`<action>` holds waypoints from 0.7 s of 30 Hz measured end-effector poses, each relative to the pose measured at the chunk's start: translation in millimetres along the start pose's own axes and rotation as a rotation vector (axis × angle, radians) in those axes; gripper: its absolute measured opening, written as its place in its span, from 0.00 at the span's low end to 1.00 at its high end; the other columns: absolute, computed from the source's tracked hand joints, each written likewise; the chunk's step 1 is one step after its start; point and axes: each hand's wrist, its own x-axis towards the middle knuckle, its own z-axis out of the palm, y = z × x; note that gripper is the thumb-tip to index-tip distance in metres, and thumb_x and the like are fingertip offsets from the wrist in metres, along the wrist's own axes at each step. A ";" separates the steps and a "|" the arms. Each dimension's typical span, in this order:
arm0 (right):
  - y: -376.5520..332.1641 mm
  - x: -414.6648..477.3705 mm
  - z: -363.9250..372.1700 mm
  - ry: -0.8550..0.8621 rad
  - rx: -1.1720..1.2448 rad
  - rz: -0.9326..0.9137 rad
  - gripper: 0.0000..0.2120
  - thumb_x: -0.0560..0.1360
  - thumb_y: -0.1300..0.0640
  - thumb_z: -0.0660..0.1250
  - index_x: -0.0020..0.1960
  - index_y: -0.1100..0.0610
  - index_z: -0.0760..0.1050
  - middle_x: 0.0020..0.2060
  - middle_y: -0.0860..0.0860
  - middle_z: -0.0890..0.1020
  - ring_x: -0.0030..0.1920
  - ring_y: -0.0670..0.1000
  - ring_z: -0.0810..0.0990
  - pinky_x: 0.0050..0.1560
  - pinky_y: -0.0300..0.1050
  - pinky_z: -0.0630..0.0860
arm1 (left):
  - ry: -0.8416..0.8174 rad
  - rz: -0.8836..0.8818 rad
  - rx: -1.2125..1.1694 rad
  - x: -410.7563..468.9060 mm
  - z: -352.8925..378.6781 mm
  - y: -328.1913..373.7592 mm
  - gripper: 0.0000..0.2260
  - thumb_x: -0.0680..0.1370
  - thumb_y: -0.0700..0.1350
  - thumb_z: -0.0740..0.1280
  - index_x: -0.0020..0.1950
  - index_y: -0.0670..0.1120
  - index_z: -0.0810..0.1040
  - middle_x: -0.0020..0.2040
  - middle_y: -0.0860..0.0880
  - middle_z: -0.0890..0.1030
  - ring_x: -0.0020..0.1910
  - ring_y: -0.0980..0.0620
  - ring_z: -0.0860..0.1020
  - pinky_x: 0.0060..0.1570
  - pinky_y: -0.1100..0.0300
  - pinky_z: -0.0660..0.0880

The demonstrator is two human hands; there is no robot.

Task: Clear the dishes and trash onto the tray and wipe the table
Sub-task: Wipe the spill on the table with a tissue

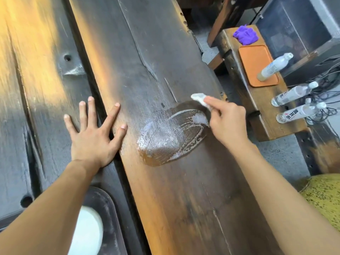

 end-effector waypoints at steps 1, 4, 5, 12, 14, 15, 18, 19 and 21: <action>4.3 9.8 0.9 -0.044 -0.091 0.024 0.17 0.75 0.67 0.63 0.57 0.54 0.83 0.56 0.55 0.84 0.57 0.60 0.81 0.61 0.47 0.74 | 0.001 -0.001 -0.003 -0.2 -0.3 0.0 0.27 0.80 0.71 0.42 0.79 0.70 0.43 0.83 0.44 0.40 0.82 0.45 0.38 0.75 0.32 0.38; 0.1 -1.5 13.6 -0.151 -0.218 0.043 0.18 0.73 0.67 0.62 0.55 0.53 0.84 0.49 0.59 0.85 0.50 0.65 0.81 0.53 0.51 0.76 | 0.004 -0.001 -0.001 -0.7 -0.3 -0.3 0.27 0.80 0.71 0.42 0.79 0.70 0.44 0.83 0.44 0.41 0.82 0.44 0.39 0.75 0.32 0.38; -4.8 -17.5 18.1 -0.152 -0.207 -0.009 0.18 0.72 0.67 0.62 0.54 0.52 0.84 0.49 0.57 0.86 0.49 0.63 0.83 0.52 0.50 0.77 | 0.003 0.001 0.001 -0.5 -0.6 -0.1 0.27 0.80 0.71 0.42 0.79 0.70 0.44 0.83 0.44 0.41 0.82 0.44 0.39 0.75 0.32 0.38; -52.1 -100.2 30.5 -0.575 0.200 -0.210 0.20 0.74 0.68 0.63 0.59 0.53 0.82 0.56 0.46 0.84 0.51 0.38 0.81 0.63 0.31 0.70 | 0.003 -0.001 -0.009 -0.6 -1.0 0.5 0.27 0.80 0.71 0.43 0.79 0.70 0.44 0.83 0.44 0.41 0.82 0.44 0.39 0.75 0.31 0.38; -47.1 -70.2 22.1 -0.481 0.231 -0.066 0.18 0.75 0.65 0.65 0.58 0.48 0.83 0.48 0.46 0.87 0.37 0.38 0.77 0.43 0.29 0.73 | 0.002 -0.001 -0.005 -0.1 -0.8 0.0 0.27 0.80 0.70 0.43 0.79 0.70 0.44 0.83 0.44 0.41 0.82 0.44 0.39 0.75 0.32 0.38; -40.5 -47.9 16.1 -0.366 0.234 0.006 0.17 0.75 0.64 0.66 0.57 0.47 0.83 0.46 0.46 0.87 0.37 0.39 0.77 0.41 0.30 0.72 | 0.003 -0.001 -0.002 -0.1 -0.7 -0.2 0.27 0.80 0.70 0.43 0.79 0.70 0.44 0.83 0.44 0.41 0.82 0.44 0.39 0.75 0.32 0.38; -17.4 13.7 -0.4 -0.100 0.082 0.164 0.15 0.76 0.61 0.64 0.56 0.48 0.84 0.52 0.46 0.86 0.54 0.48 0.82 0.57 0.37 0.73 | 0.008 0.005 0.001 0.3 -0.3 -0.2 0.27 0.80 0.70 0.43 0.79 0.70 0.44 0.83 0.43 0.41 0.82 0.44 0.39 0.75 0.31 0.38; -11.5 26.1 -1.5 -0.084 0.020 0.173 0.15 0.76 0.60 0.62 0.56 0.48 0.83 0.53 0.48 0.86 0.58 0.53 0.80 0.62 0.40 0.72 | 0.009 0.007 0.000 0.2 -0.5 -0.2 0.27 0.80 0.70 0.43 0.79 0.70 0.44 0.83 0.43 0.41 0.82 0.44 0.39 0.75 0.31 0.38; -2.7 41.1 -0.4 -0.151 -0.049 0.175 0.16 0.76 0.61 0.61 0.55 0.50 0.84 0.54 0.50 0.85 0.59 0.57 0.78 0.64 0.45 0.71 | 0.012 0.009 -0.011 -0.4 -0.5 -0.2 0.27 0.80 0.70 0.43 0.79 0.70 0.44 0.83 0.43 0.41 0.82 0.44 0.39 0.75 0.31 0.38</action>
